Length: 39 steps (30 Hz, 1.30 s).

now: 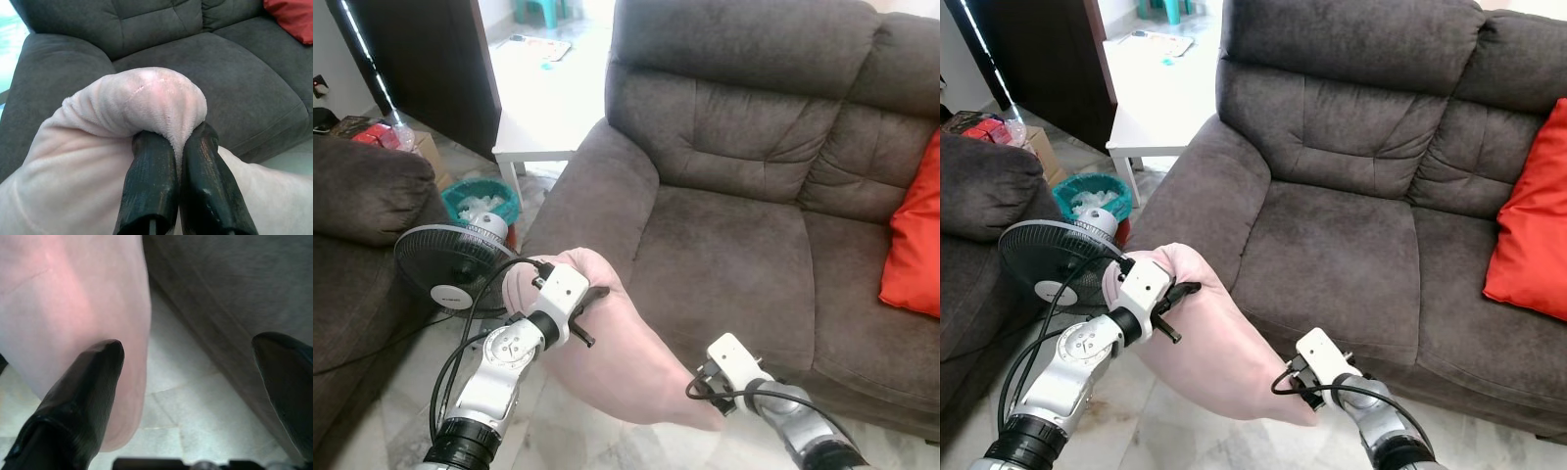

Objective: Move the pillow to the sofa from floor

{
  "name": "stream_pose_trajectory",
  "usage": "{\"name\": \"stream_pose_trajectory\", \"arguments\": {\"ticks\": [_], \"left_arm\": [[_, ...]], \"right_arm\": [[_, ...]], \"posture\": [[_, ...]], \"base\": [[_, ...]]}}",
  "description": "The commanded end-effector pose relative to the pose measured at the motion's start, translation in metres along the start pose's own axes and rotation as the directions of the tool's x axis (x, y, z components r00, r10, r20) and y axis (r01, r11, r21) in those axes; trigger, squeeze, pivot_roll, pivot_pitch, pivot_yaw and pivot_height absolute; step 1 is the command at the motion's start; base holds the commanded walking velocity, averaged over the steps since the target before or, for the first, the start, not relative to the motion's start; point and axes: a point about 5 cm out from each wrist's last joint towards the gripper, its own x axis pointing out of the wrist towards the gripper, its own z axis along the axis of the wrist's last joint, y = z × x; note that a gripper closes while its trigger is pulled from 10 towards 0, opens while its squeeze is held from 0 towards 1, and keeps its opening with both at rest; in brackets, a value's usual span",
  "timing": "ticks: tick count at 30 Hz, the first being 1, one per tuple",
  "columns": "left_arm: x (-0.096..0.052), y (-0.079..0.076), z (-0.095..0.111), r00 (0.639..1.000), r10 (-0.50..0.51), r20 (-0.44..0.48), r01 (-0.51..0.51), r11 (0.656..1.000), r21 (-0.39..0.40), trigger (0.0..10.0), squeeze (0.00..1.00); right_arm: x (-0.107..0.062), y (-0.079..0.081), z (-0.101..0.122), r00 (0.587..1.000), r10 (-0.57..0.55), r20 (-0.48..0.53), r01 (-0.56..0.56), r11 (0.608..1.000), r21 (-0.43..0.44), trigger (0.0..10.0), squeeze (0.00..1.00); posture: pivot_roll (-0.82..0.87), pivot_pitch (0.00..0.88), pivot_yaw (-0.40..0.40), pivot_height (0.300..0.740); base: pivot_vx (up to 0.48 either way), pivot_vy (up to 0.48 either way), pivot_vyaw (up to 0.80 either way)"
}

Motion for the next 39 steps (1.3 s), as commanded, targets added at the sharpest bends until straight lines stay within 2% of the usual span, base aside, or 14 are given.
{"name": "stream_pose_trajectory", "arguments": {"ticks": [1,5,9,14,24,28,39], "left_arm": [[0.006,0.002,0.019,0.996,-0.004,0.084,0.001,0.999,0.033,10.0,0.00],[0.007,-0.001,0.019,0.997,-0.008,0.083,0.005,0.999,0.034,10.0,0.00],[0.007,-0.001,0.019,0.996,-0.010,0.084,0.007,0.999,0.035,10.0,0.00],[0.007,-0.002,0.019,0.997,-0.012,0.083,0.008,0.999,0.038,10.0,0.00],[0.008,-0.001,0.018,0.997,-0.009,0.080,0.006,0.999,0.038,10.0,0.00],[0.008,-0.002,0.018,0.997,-0.008,0.081,0.005,0.999,0.039,10.0,0.00],[0.008,-0.002,0.018,0.997,-0.009,0.083,0.005,0.999,0.037,10.0,0.00]], "right_arm": [[-0.005,-0.009,0.002,1.000,-0.013,0.001,0.013,1.000,-0.001,10.0,1.00],[-0.008,-0.013,0.003,1.000,-0.003,-0.004,0.003,1.000,-0.024,10.0,1.00],[-0.011,-0.010,0.000,0.999,0.019,-0.030,-0.021,0.998,-0.056,10.0,1.00],[-0.016,0.003,-0.016,0.985,0.106,-0.134,-0.128,0.977,-0.172,10.0,1.00],[-0.018,0.010,-0.021,0.976,0.139,-0.166,-0.165,0.974,-0.153,10.0,1.00],[-0.015,0.021,-0.027,0.963,0.198,-0.184,-0.225,0.964,-0.143,10.0,1.00],[-0.008,0.032,-0.036,0.968,0.168,-0.187,-0.194,0.972,-0.131,10.0,1.00]], "posture": [[0.09,0.057,-0.050,0.740],[0.09,0.059,-0.051,0.740],[0.09,0.060,-0.052,0.740],[0.09,0.062,-0.052,0.740],[0.08,0.063,-0.054,0.740],[0.08,0.063,-0.054,0.740],[0.09,0.064,-0.056,0.740]], "base": [[0.000,0.000,0.00],[0.000,0.000,0.00],[0.000,0.000,0.00],[0.000,0.000,0.00],[0.000,0.000,0.00],[0.000,0.000,0.00],[0.000,0.000,0.00]]}}
